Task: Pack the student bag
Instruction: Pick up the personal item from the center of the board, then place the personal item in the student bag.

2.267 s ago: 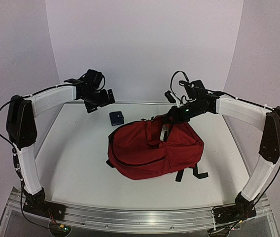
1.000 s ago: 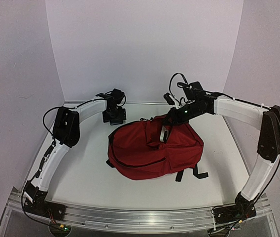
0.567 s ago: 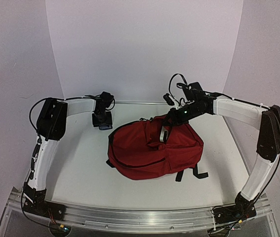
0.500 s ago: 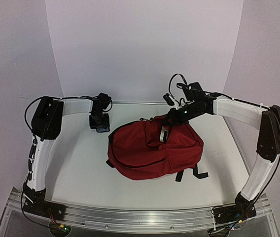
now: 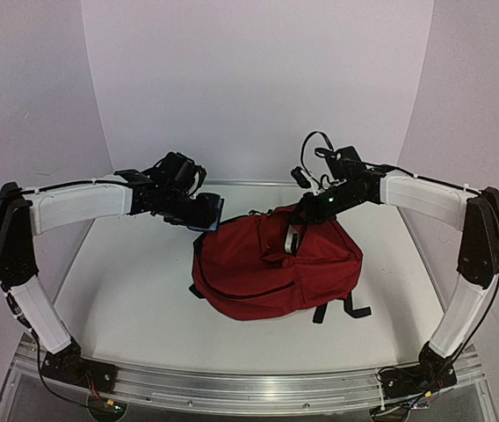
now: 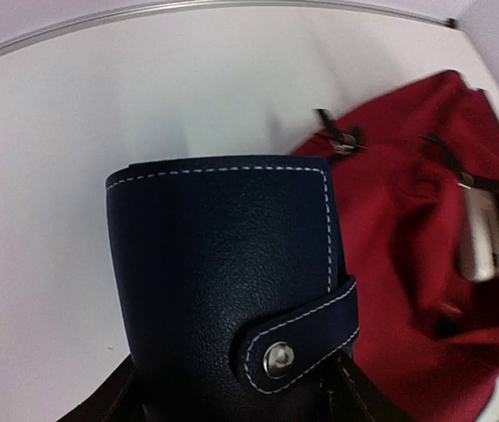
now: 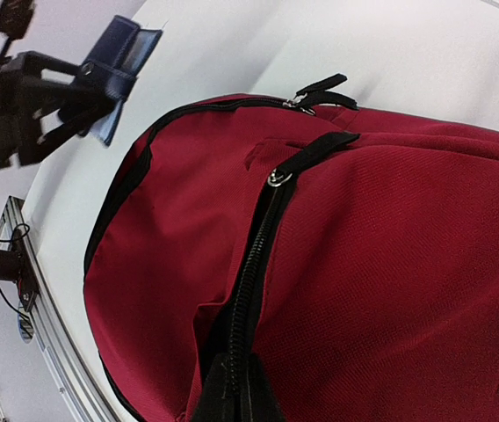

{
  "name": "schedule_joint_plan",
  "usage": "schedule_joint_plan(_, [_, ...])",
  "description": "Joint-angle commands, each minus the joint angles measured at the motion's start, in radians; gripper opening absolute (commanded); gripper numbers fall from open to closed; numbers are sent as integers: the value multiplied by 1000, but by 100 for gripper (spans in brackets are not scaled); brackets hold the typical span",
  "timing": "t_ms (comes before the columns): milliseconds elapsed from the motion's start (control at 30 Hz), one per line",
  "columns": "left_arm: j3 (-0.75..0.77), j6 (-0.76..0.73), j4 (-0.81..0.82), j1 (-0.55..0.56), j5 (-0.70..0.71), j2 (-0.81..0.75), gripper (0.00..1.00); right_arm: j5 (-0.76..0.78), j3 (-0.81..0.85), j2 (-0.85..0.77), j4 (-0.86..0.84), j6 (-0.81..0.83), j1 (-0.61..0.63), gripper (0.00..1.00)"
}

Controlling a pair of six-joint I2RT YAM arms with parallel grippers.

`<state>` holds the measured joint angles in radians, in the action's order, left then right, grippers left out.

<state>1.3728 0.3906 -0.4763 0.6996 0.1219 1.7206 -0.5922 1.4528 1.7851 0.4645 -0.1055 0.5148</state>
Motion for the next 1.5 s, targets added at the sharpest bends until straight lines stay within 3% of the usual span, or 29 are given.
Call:
schedule_joint_plan(0, [-82,-44,144,39,-160,-116,45,-4,38,5,-3,5,-6,0])
schedule_joint_plan(133, [-107,-72,189,115,-235,-117,45,-3,44,-4,-3,-1,-7,0])
schedule_joint_plan(333, [-19,-124,182,208,-291,17,45,-13,35,-11,-4,-1,-7,0])
schedule_joint_plan(667, [226,-127,176,224,-366,243,43,-26,4,-47,-5,12,-7,0])
schedule_joint_plan(900, [428,-58,161,224,-286,397,43,-36,-16,-63,-4,15,-6,0])
schedule_joint_plan(1067, [459,29,229,224,-177,443,44,-36,-13,-68,-4,7,-7,0])
schedule_joint_plan(1167, [425,89,326,224,-144,456,48,-30,-8,-63,-4,-1,-7,0])
schedule_joint_plan(1267, [393,136,405,224,-181,462,59,-20,-5,-55,-4,-9,-6,0])
schedule_joint_plan(1467, [311,177,437,224,-279,392,77,14,-2,-47,-4,-11,-8,0])
